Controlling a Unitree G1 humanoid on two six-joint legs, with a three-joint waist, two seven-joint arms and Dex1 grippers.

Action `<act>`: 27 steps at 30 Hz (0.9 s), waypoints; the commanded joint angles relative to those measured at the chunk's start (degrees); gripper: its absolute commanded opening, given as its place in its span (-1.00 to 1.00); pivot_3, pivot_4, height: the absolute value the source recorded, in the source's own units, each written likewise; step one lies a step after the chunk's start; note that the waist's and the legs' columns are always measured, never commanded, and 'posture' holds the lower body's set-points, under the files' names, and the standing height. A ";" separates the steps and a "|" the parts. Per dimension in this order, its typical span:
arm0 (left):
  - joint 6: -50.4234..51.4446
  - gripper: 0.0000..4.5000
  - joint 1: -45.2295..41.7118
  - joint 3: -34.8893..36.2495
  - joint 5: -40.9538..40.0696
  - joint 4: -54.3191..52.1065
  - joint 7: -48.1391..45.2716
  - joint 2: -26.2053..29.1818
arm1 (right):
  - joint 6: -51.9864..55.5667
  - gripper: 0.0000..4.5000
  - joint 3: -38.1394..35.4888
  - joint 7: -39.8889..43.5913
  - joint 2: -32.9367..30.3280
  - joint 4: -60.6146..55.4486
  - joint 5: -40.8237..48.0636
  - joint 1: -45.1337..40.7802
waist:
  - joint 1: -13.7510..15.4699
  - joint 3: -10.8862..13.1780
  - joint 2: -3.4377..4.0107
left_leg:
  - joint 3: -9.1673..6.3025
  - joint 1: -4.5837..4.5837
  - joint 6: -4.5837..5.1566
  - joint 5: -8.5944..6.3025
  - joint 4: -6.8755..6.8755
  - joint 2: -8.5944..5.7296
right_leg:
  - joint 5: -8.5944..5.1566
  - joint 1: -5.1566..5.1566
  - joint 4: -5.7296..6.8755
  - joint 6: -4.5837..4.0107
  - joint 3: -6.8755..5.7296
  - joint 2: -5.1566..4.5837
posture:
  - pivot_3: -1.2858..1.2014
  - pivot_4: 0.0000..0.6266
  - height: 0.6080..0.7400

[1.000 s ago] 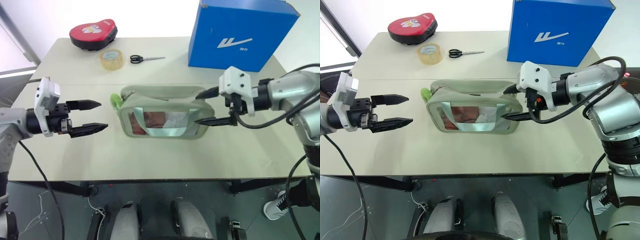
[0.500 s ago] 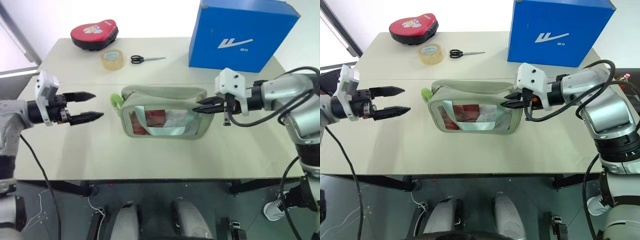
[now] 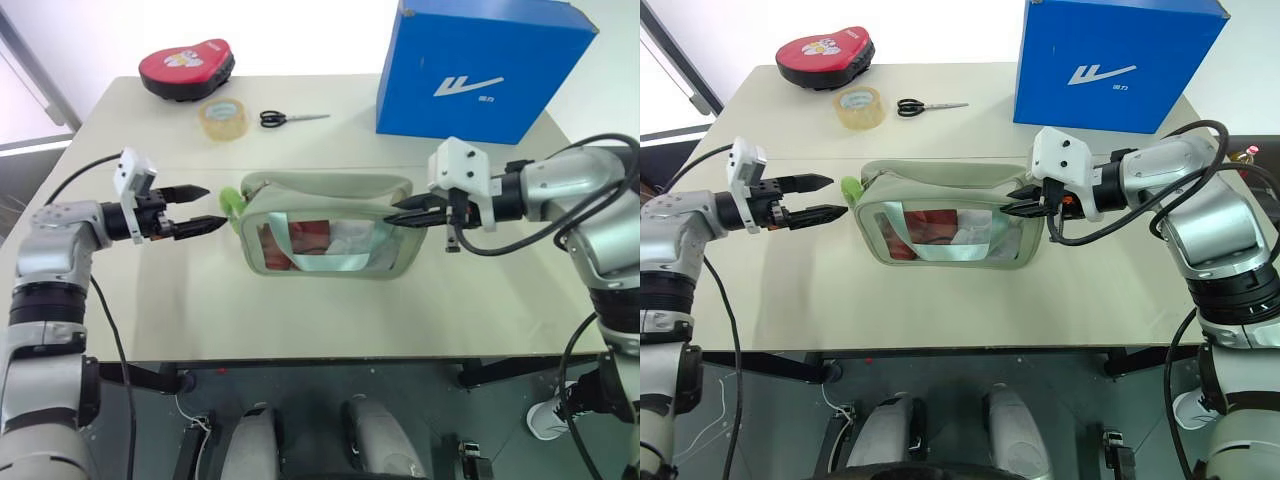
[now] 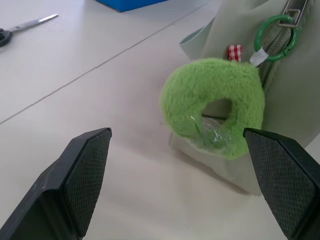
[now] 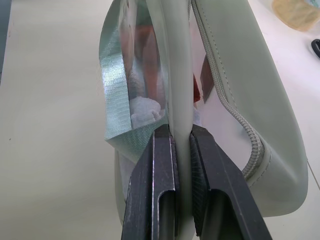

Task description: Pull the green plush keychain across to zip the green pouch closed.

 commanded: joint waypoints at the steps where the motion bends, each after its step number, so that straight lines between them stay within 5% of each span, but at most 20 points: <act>1: 0.00 1.00 -1.99 0.22 -0.06 -0.10 -0.05 -1.11 | -0.31 -0.98 -0.67 0.10 -0.01 -1.16 0.10 -0.47 | -0.02 0.00 0.00 | 0.00 0.00 0.00 0.00 0.01 0.00 | 0.00 0.01 0.00 0.00 0.00 0.00 | 0.03 -0.52 0.96; 2: 0.22 1.00 -1.98 0.09 0.01 -0.15 -0.16 -1.67 | -0.24 -0.98 -0.70 0.05 -0.02 -1.19 0.10 -0.46 | -0.04 0.00 0.00 | -0.01 0.00 0.00 0.00 0.01 0.00 | 0.00 0.01 0.00 0.00 0.00 0.00 | 0.03 -0.52 0.96; 5: 1.54 0.59 -2.35 0.08 -0.17 0.12 -0.36 -2.67 | 0.12 -1.00 -0.82 -0.10 -0.09 -1.22 0.15 -0.59 | -0.06 0.00 0.00 | -0.06 0.00 0.00 0.00 0.01 0.00 | 0.00 0.01 0.01 0.00 0.00 0.00 | 0.03 -0.52 0.96; 12: 3.83 -0.97 -1.09 1.01 -1.06 -2.61 -2.34 -1.41 | 0.52 -1.00 -0.79 -0.37 0.00 -0.88 0.05 -0.76 | -0.04 0.00 0.00 | -0.12 0.00 0.00 0.00 0.01 0.00 | 0.00 0.01 0.02 0.00 0.00 0.00 | 0.03 -0.52 0.96; 27: 9.85 -0.97 -2.56 2.51 -5.31 -14.31 -4.77 4.65 | 1.19 -1.00 -0.52 -0.97 1.00 -0.05 -0.32 -1.15 | 0.02 0.00 0.00 | -0.17 0.00 0.00 0.00 0.03 0.00 | 0.00 0.05 0.02 0.00 -0.04 -0.01 | 0.03 -0.52 0.96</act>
